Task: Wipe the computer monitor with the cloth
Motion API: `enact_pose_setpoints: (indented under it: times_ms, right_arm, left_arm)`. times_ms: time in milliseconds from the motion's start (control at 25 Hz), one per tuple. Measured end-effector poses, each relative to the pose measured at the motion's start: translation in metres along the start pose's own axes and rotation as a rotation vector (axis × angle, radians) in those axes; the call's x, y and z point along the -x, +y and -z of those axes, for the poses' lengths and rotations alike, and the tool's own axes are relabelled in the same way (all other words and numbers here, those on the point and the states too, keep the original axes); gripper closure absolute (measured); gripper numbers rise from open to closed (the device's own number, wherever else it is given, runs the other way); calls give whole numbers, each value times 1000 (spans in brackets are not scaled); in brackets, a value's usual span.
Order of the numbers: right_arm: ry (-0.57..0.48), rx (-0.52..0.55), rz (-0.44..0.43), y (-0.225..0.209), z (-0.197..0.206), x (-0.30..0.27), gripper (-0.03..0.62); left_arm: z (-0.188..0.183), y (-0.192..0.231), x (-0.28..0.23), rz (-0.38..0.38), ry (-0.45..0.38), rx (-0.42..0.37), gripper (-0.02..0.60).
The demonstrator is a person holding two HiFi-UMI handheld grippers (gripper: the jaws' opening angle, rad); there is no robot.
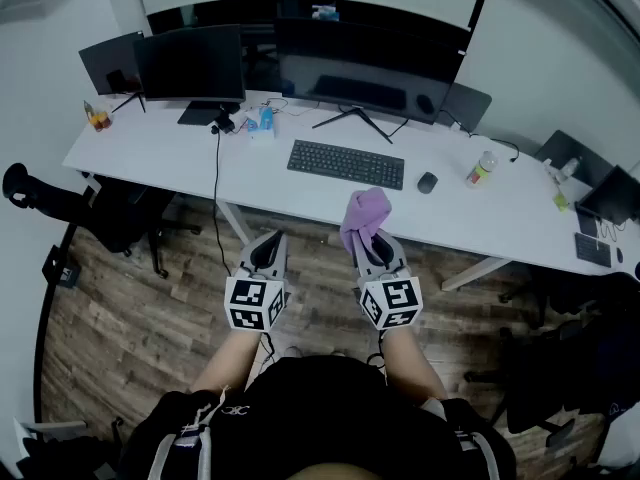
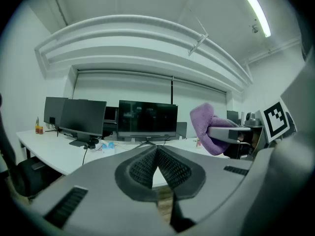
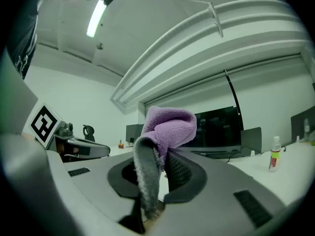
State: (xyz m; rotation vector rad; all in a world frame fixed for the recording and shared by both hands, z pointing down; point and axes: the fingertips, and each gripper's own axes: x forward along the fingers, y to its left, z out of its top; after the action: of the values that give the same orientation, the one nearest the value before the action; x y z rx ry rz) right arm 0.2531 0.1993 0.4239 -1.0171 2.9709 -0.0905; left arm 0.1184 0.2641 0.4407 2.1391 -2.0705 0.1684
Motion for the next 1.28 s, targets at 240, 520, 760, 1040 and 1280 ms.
enact_pose_setpoints:
  times_ms: [240, 520, 760, 1040, 1280]
  right_arm:
    - [2, 5, -6, 10, 1, 7, 514]
    - [-27, -11, -23, 27, -7, 8, 511]
    - [-19, 20, -17, 50, -7, -3, 510]
    - [3, 44, -2, 82, -1, -23, 511]
    - [3, 47, 8, 95, 1, -41, 510]
  left_arm:
    - [1, -2, 10, 5, -8, 9, 568]
    - [1, 4, 20, 22, -23, 15, 568]
    - [5, 22, 32, 35, -35, 22, 568]
    - [18, 56, 41, 59, -32, 46, 568]
    - [19, 77, 41, 71, -31, 43, 568]
